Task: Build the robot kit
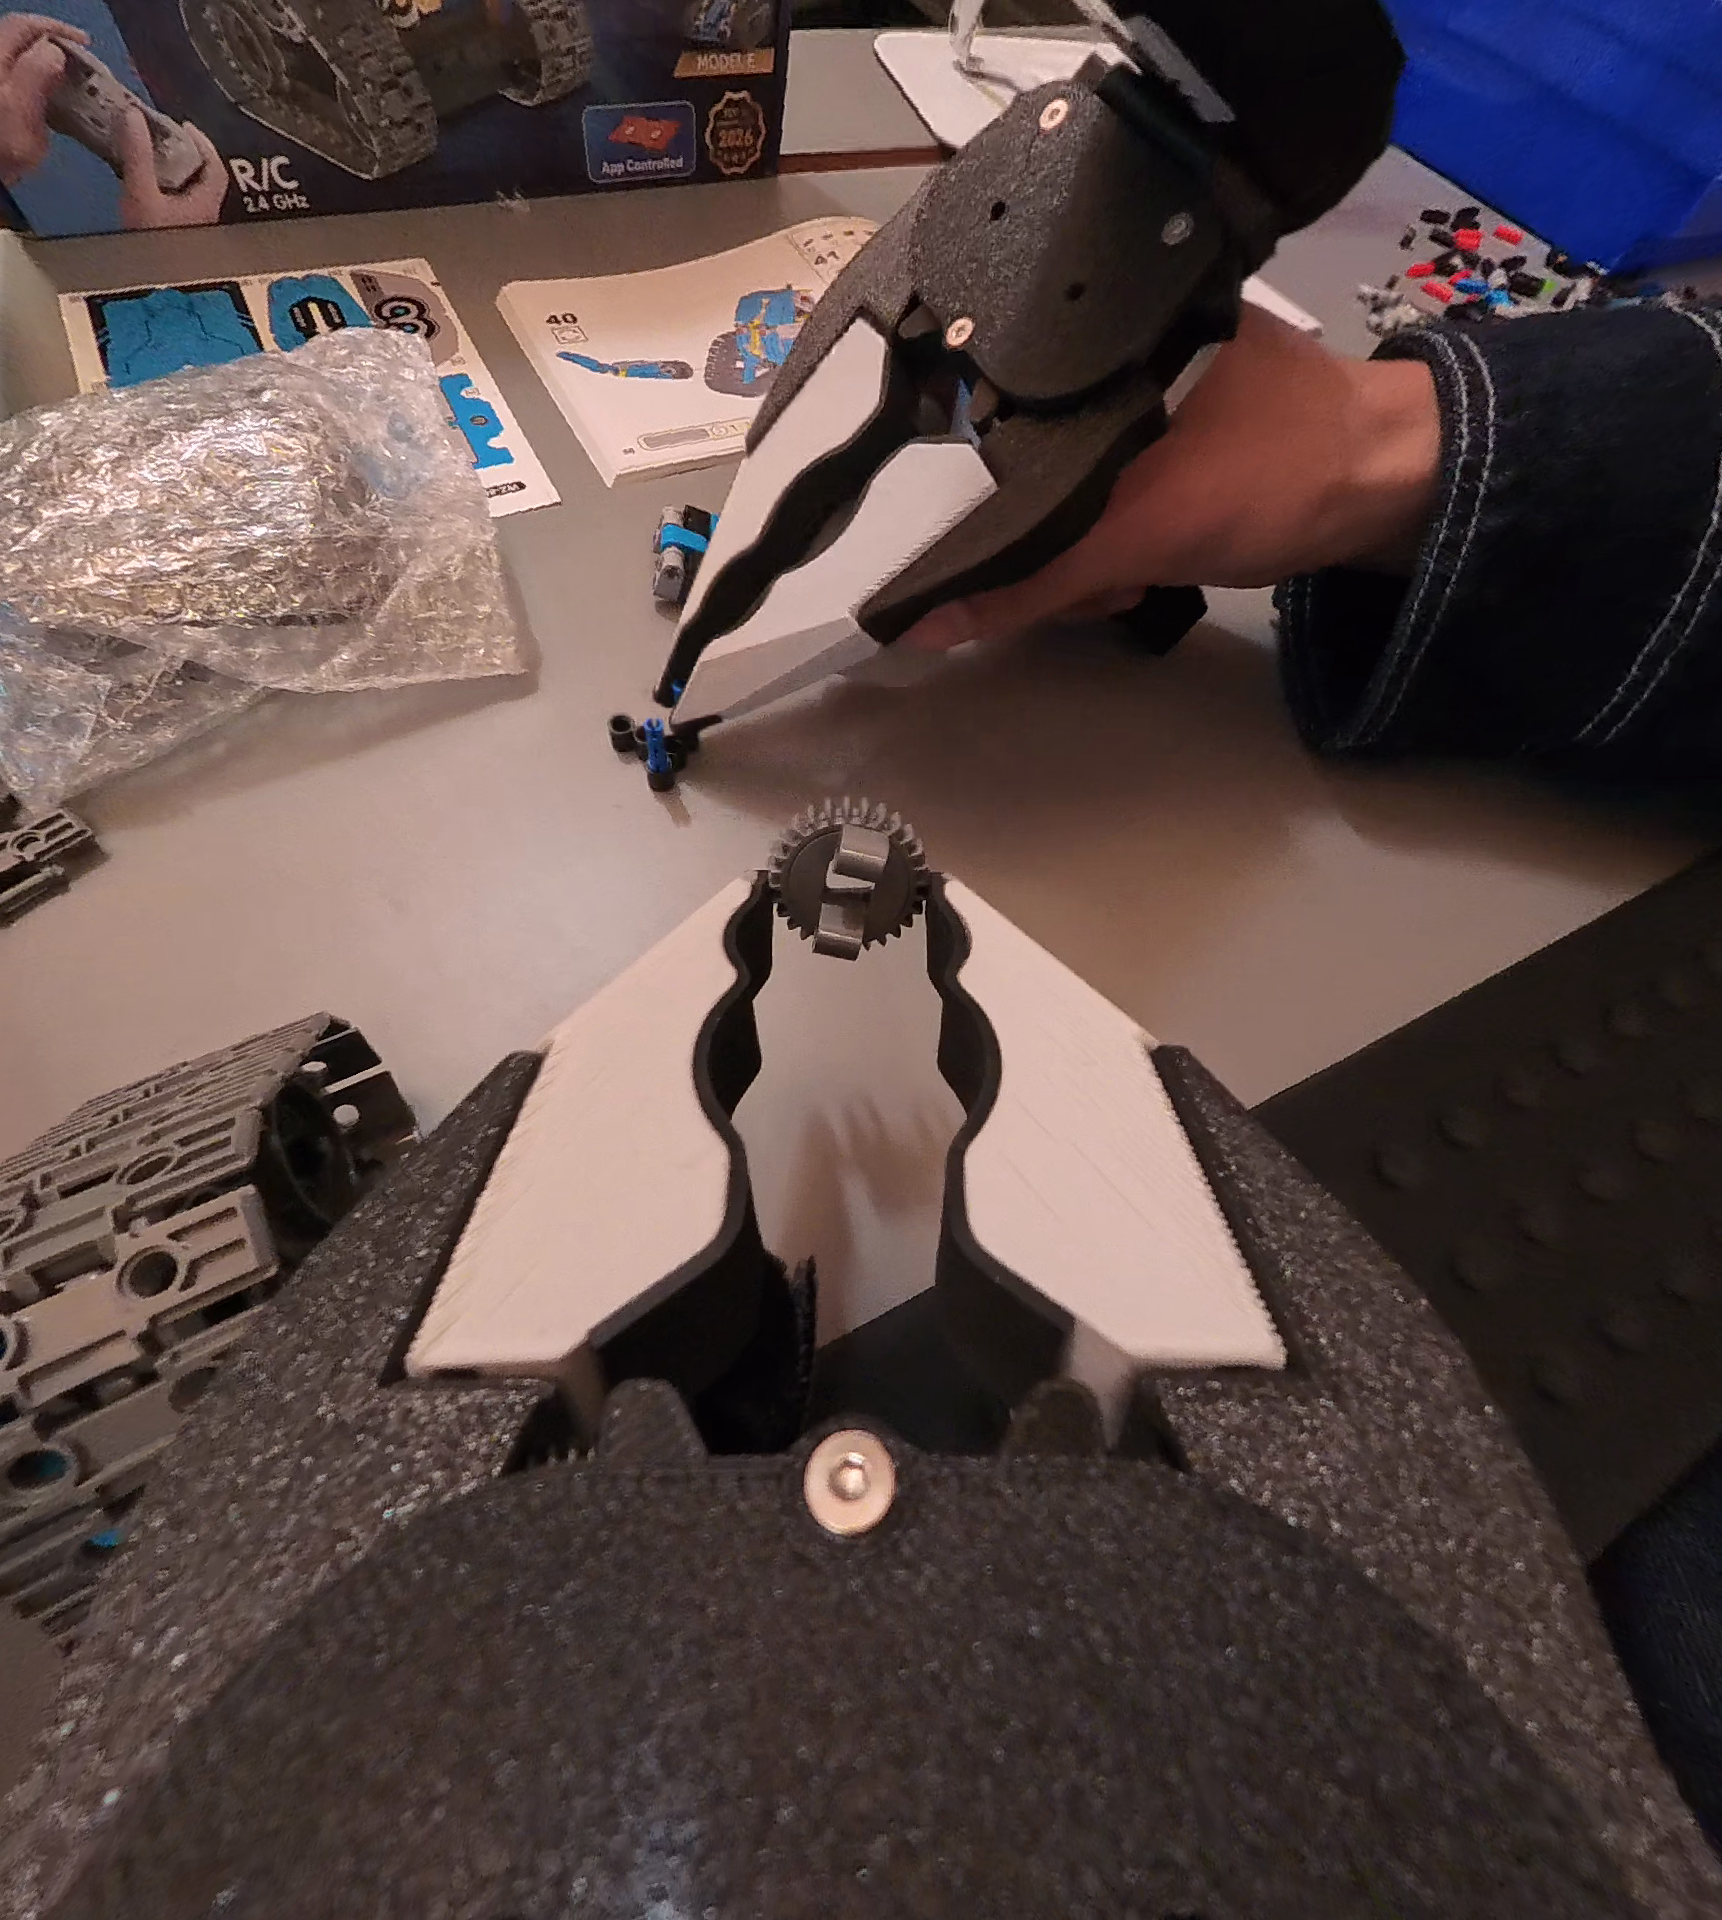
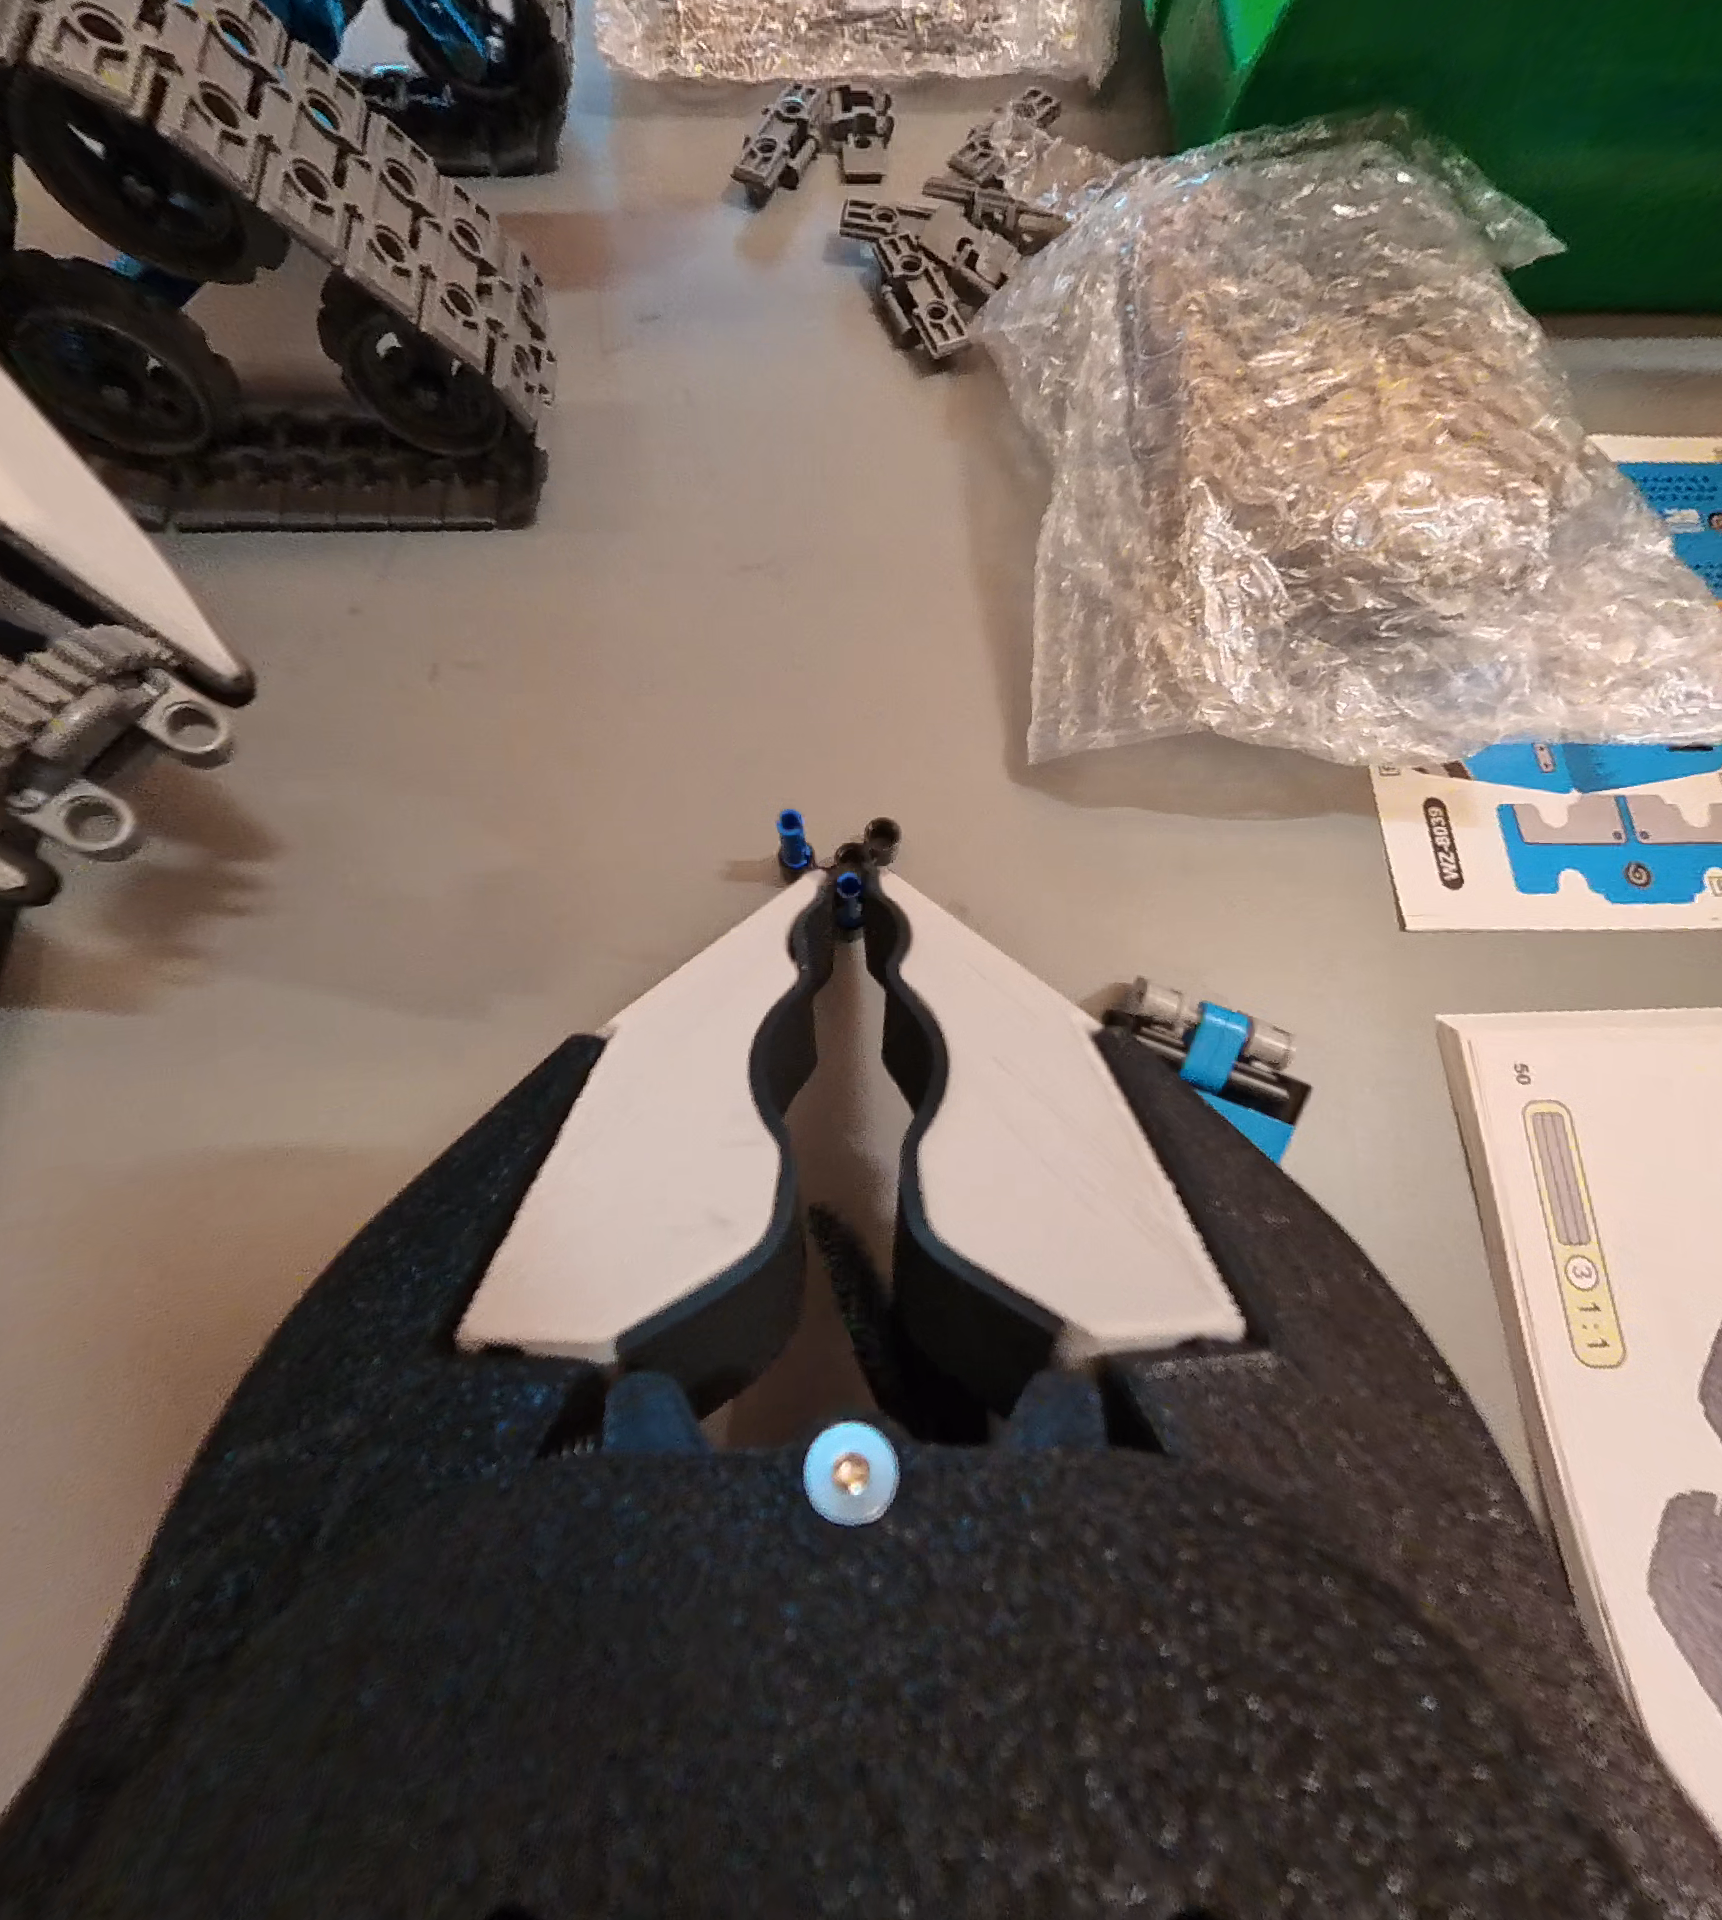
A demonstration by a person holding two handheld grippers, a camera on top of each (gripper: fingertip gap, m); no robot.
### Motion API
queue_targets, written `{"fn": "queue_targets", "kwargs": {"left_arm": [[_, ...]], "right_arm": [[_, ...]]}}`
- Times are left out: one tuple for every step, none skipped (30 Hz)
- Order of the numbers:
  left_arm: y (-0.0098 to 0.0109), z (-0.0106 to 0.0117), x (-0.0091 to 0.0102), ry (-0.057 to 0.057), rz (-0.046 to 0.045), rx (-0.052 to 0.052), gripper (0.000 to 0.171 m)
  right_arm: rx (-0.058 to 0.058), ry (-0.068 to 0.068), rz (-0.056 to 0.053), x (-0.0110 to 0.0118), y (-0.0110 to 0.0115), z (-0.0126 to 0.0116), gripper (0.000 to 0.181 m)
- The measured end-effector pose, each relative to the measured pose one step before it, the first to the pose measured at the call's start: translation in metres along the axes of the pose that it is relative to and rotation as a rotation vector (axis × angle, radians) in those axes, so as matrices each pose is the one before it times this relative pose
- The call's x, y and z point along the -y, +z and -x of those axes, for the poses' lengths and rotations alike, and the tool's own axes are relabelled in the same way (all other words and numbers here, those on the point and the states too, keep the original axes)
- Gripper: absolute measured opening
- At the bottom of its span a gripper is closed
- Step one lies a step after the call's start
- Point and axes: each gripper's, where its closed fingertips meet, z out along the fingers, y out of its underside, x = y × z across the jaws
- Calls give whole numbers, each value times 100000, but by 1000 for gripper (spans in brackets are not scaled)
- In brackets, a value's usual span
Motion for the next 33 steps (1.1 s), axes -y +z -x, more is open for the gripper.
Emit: {"fn": "queue_targets", "kwargs": {"left_arm": [[-8,-68,131,-181,-579,-236,29],[5,-63,232,232,-758,-72,29],[76,-115,311,681,-776,-252,29],[170,-113,365,1066,-648,-117,29],[300,-185,442,1376,-585,-322,29],[435,-373,446,1666,-160,-1110,29],[527,-500,463,2248,371,-1426,29],[586,-588,489,2987,595,-1276,29],[598,-674,573,3424,286,-1307,29],[637,-796,637,2995,-279,-1846,29],[713,-936,625,2051,-431,-2622,29],[789,-983,606,1725,-617,-2764,29],[844,-944,529,1890,-517,-2490,29],[868,-874,440,1881,-199,-2133,29],[855,-771,360,1674,-5,-1809,29],[810,-678,279,1451,54,-1550,29],[746,-611,183,995,372,-1586,29],[648,-551,112,617,484,-1574,29],[534,-464,138,398,4,-1220,29],[465,-432,99,-70,-94,-1417,29],[406,-413,0,-626,328,-1633,29],[331,-304,5,-611,-5,-1012,29],[262,-240,11,-496,-312,-864,29],[212,-180,-60,-731,-90,-844,29],[149,-112,-47,-526,-323,-554,29],[101,-73,-5,-25,-857,-542,29],[77,-58,18,161,-1174,-673,29],[78,-10,-1,162,-967,-548,29],[103,93,-110,34,-129,-111,29],[151,169,-183,-141,579,226,29],[150,221,-138,-133,272,453,29],[136,174,-31,-111,-392,336,29],[117,75,-8,-149,-497,-274,29]], "right_arm": [[514,886,1337,-131,-252,-87,4],[1946,747,1082,-107,-580,122,4],[3901,1321,1450,-132,-856,400,4],[6226,2792,2601,-286,-1078,714,4],[7951,3156,3616,-508,-1288,1012,4],[6968,962,5144,-895,-1419,1082,4],[3868,-917,9215,-1757,-1469,875,4],[889,-1933,13841,-2714,-1398,649,4],[-4929,-2898,13357,-2931,-1257,3,4],[-6906,-320,12509,-2955,-1112,-262,4],[-5542,2546,12248,-2954,-910,-177,4],[-7188,3103,8797,-2517,-693,-581,4],[-6395,4756,8263,-2361,-338,-655,4],[-1549,3913,8305,-2199,144,18,4],[19,1096,6707,-1729,513,317,4],[-1835,367,6349,-1379,698,-44,4],[559,784,4294,-874,740,192,4],[2643,1119,1015,-250,563,427,4],[773,1541,-1851,248,297,102,4],[572,1475,-3062,438,107,74,4],[1956,444,-3357,410,25,287,5],[1100,162,-3545,318,-56,151,8],[932,536,-4094,220,-179,65,13],[1572,652,-4944,46,-341,92,17],[749,750,-6871,77,-513,-85,18],[-326,682,-8760,129,-619,-280,20],[-1064,559,-9204,37,-608,-395,23],[-1575,875,-8881,-172,-521,-443,26],[-1821,1258,-8197,-396,-404,-469,27],[-2728,2255,-7468,-535,-251,-486,27],[-2736,2710,-6589,-516,-86,-216,27],[-1799,1463,-6690,-343,52,352,28],[11,-1249,-6756,-242,123,1072,29]]}}
